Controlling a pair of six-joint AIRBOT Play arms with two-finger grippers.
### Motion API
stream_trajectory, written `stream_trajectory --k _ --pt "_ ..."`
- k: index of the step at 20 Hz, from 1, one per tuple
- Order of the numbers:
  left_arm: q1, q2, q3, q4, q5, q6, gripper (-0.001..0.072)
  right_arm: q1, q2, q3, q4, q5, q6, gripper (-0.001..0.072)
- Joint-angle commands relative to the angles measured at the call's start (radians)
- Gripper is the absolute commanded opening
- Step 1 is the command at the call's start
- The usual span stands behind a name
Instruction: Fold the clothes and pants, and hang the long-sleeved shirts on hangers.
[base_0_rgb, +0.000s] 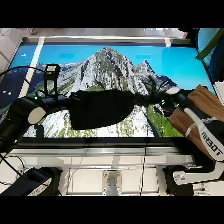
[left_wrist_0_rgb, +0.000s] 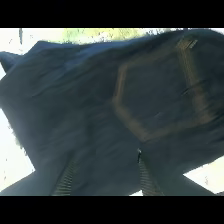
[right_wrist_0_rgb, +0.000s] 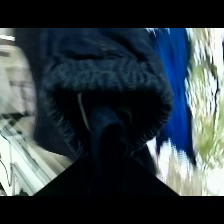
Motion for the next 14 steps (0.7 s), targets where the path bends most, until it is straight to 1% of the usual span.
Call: stream_trajectory --k 1,3,6,10,12,13,14 --pt "0.001 0.0 0.001 0.0 0.001 0.001 0.0434 -0.157 0.085 0.2 -0.139 0.146 0.132 0.0037" --pt "0.001 0.0 0.001 0.001 0.001 0.001 0.0434 -0.303 0.166 0.32 -0.215 0.208 0.201 0.0037" --pt "0.001 0.0 0.001 0.001 0.001 0.001 0.0434 -0.571 0.288 0.467 -0.325 0.399 0.286 0.0036" --pt "0.001 0.0 0.001 0.001 0.002 0.001 0.0434 -0.949 0.42 0.502 -0.422 0.701 0.301 0.0036" --pt "0.001 0.0 0.001 0.001 0.002 0.001 0.0434 -1.085 0.451 0.482 -0.488 0.723 0.37 0.0036" --pt "0.001 0.0 0.001 0.001 0.001 0.001 0.0434 -1.127 0.452 0.471 -0.552 0.769 0.375 0.0036" --pt "0.001 0.0 0.0 0.001 0.002 0.001 0.0434 -1.152 0.459 0.44 -0.658 0.769 0.403 0.0036"
